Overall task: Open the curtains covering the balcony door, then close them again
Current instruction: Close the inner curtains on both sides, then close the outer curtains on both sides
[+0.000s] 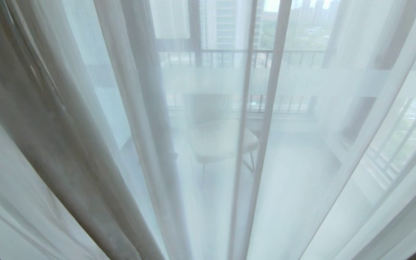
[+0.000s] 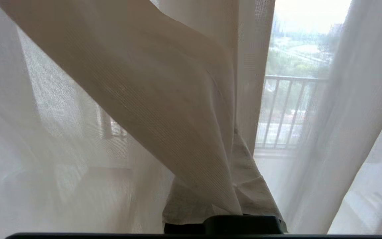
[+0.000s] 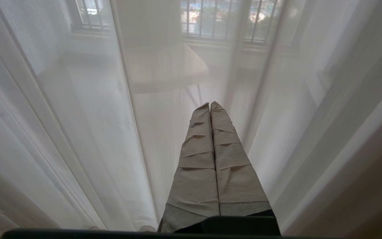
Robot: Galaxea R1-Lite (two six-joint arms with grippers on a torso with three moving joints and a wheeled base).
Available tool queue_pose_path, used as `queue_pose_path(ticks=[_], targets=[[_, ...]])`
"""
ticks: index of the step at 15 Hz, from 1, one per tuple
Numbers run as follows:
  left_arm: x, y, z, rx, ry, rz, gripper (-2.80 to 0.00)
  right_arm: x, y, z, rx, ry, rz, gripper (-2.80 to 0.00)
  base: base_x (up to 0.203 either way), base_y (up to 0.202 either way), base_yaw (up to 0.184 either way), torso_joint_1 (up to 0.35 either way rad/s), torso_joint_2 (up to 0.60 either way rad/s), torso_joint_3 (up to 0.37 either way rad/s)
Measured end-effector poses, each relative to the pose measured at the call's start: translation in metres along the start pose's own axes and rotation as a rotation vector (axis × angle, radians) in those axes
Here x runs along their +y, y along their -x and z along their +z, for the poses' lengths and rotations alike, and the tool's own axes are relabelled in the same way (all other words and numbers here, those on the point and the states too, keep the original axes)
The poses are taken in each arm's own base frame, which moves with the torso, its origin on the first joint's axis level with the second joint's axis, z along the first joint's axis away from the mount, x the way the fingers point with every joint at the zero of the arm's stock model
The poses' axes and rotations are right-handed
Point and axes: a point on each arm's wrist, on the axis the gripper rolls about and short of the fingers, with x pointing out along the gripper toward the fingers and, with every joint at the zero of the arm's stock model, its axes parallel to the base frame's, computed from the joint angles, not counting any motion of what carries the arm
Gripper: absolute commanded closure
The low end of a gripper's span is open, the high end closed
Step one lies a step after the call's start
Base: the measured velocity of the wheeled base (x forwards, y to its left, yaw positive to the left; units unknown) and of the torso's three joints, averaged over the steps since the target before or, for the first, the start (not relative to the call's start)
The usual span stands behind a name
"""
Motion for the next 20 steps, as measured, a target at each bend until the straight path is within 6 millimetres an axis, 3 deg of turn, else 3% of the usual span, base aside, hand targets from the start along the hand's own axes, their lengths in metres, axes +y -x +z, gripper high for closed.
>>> queue_pose_path(ticks=[5,9,14,20], targets=[[0.001,0.03,0.012,0.011,0.0,-0.008,0.0,0.0,0.0,0.0,0.0,0.0,0.0,0.0,0.0,0.0,0.0,0.0,0.0,0.0],[-0.009,0.037,0.02,-0.004,0.029,-0.09,0.0,0.0,0.0,0.0,0.0,0.0,0.0,0.0,0.0,0.0,0.0,0.0,0.0,0.0],[-0.038,0.025,0.025,0.001,0.097,-0.288,0.0,0.0,0.0,0.0,-0.001,0.0,0.0,0.0,0.0,0.0,0.0,0.0,0.0,0.0],[-0.101,-0.008,0.032,0.012,0.18,-0.523,0.0,0.0,0.0,0.0,0.0,0.0,0.0,0.0,0.0,0.0,0.0,0.0,0.0,0.0]])
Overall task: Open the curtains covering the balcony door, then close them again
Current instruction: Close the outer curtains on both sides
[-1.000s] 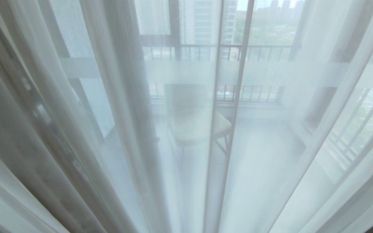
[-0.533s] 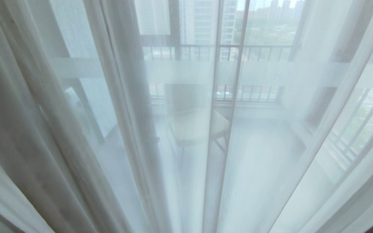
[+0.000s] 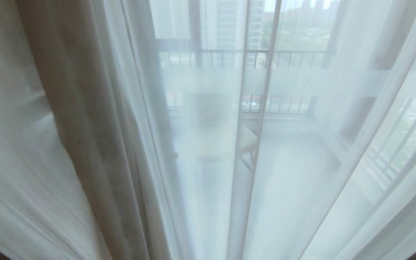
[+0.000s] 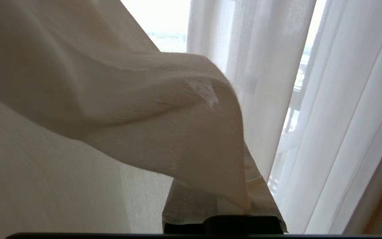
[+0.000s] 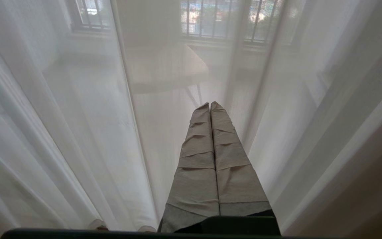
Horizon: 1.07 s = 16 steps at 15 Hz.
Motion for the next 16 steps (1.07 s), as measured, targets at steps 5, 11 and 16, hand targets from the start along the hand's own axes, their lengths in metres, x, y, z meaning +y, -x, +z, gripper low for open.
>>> queue_pose_path(ticks=[5,11,16], targets=[[-0.037,-0.05,-0.006,-0.018,0.051,-0.128,0.0,0.0,0.0,0.0,0.0,0.0,0.0,0.0,0.0,0.0,0.0,0.0,0.0,0.0],[-0.075,-0.091,-0.031,0.014,0.081,-0.221,0.0,0.0,0.0,0.0,0.0,0.0,0.0,0.0,0.0,0.0,0.0,0.0,0.0,0.0],[-0.106,-0.103,-0.055,0.052,0.1,-0.293,0.0,0.0,0.0,0.0,0.0,0.0,0.0,0.0,0.0,0.0,0.0,0.0,0.0,0.0]])
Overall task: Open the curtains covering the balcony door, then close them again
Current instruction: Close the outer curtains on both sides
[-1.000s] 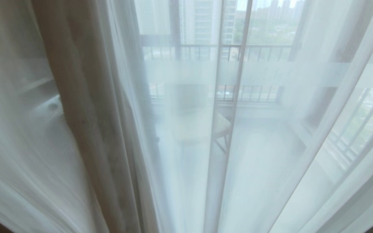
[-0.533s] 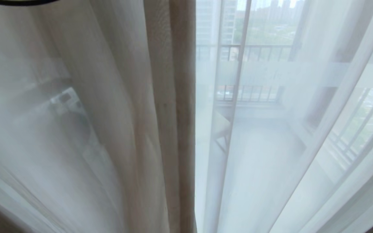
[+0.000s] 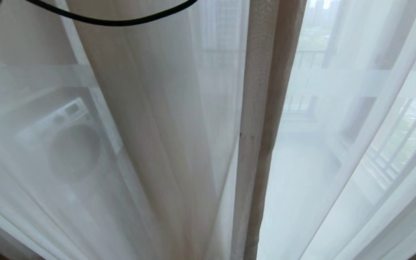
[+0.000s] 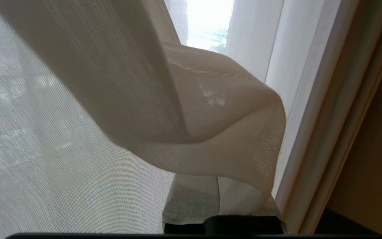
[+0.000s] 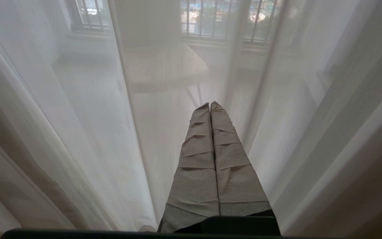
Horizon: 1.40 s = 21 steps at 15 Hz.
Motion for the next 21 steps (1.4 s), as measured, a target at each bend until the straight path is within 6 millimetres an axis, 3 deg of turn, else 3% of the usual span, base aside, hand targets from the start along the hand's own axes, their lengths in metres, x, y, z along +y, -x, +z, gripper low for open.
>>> queue_pose_path(ticks=[7,11,16,21], targets=[[-0.009,-0.011,-0.018,0.034,0.007,-0.022,0.0,0.0,0.0,0.0,0.0,0.0,0.0,0.0,0.0,0.0,0.0,0.0,0.0,0.0],[-0.004,-0.008,-0.015,0.027,0.002,0.104,0.0,0.0,0.0,0.0,0.0,0.0,0.001,0.0,0.0,0.0,0.0,0.0,0.0,0.0],[0.025,0.014,0.003,0.0,-0.023,0.36,0.0,0.0,0.0,0.0,0.0,0.0,0.0,0.0,0.0,0.0,0.0,0.0,0.0,0.0],[0.07,0.042,0.016,-0.006,-0.079,0.519,0.0,0.0,0.0,0.0,-0.001,0.0,0.0,0.0,0.0,0.0,0.0,0.0,0.0,0.0]])
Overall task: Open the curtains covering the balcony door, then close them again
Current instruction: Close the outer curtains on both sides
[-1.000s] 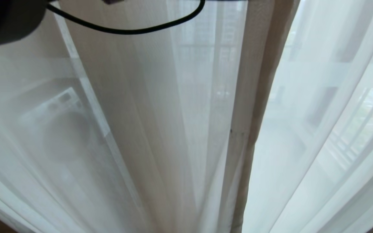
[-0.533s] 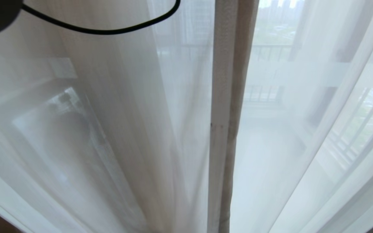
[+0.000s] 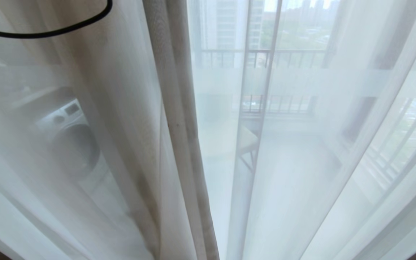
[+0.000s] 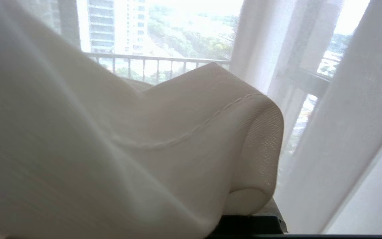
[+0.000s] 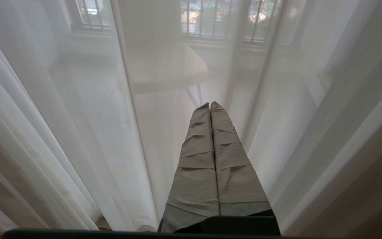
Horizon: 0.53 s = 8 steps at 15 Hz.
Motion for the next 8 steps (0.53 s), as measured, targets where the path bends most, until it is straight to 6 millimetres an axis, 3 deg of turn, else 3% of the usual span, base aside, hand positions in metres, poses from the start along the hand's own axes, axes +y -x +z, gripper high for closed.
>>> queue_pose_path(ticks=[4,8], targets=[[0.034,0.005,0.009,-0.022,-0.058,0.108,0.0,0.0,0.0,0.0,0.001,0.0,0.0,0.0,0.0,0.0,0.0,0.0,0.0,0.0],[0.049,0.01,0.001,0.013,-0.085,0.155,0.0,0.0,0.0,0.0,0.001,0.0,0.0,0.0,0.0,0.0,0.0,0.0,0.0,0.0]])
